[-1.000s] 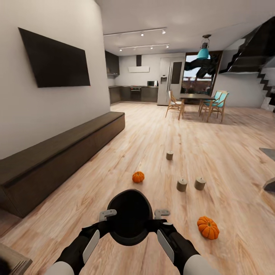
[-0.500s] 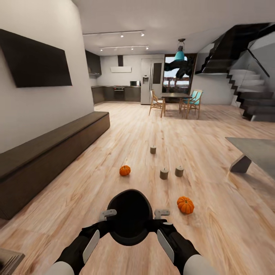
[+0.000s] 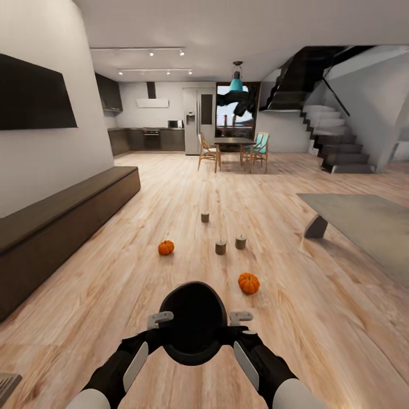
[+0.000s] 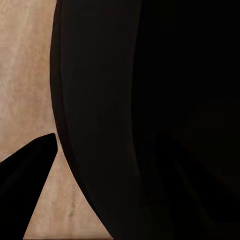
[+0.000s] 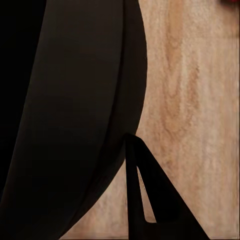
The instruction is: Place each of the two pumpkins and all three candles from the living room inside a cabinet in the living room (use any cabinet), then make sure every cabinet is closed, and position the cauldron so it is next to a table in the living room.
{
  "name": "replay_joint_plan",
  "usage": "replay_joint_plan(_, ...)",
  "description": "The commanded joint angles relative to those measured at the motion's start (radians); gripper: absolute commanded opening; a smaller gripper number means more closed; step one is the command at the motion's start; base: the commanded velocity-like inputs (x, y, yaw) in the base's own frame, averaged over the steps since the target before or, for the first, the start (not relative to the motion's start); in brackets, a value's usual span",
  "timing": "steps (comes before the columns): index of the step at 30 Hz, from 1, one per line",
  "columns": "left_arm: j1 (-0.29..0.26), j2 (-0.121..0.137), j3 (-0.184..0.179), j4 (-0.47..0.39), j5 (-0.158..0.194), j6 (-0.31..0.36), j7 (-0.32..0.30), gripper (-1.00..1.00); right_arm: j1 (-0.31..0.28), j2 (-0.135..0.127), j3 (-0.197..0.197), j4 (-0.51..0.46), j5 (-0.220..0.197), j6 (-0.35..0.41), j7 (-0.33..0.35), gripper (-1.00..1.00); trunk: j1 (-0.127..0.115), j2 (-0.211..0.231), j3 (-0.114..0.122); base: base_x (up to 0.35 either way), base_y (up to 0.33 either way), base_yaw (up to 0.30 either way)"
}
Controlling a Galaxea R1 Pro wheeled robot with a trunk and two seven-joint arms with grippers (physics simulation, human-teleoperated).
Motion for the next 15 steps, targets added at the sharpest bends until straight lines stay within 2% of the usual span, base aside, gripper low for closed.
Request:
replay_joint_plan(1,0.0,0.001,0.0,-0.001,-0.007,0.006,0.001,-1.0,-0.001,-0.001,0.017,-0.069,-0.025,0.001,-0.008,-1.0,-0.001,-0.001,-0.001,-0.105,0.0,-0.265)
replay_joint_plan(15,0.0,0.003,0.0,-0.001,-0.007,0.006,0.001,-1.0,-0.001,-0.001,0.017,-0.069,-0.025,0.001,-0.008,-1.0,-0.001,-0.001,-0.001,-0.011,0.0,-0.265)
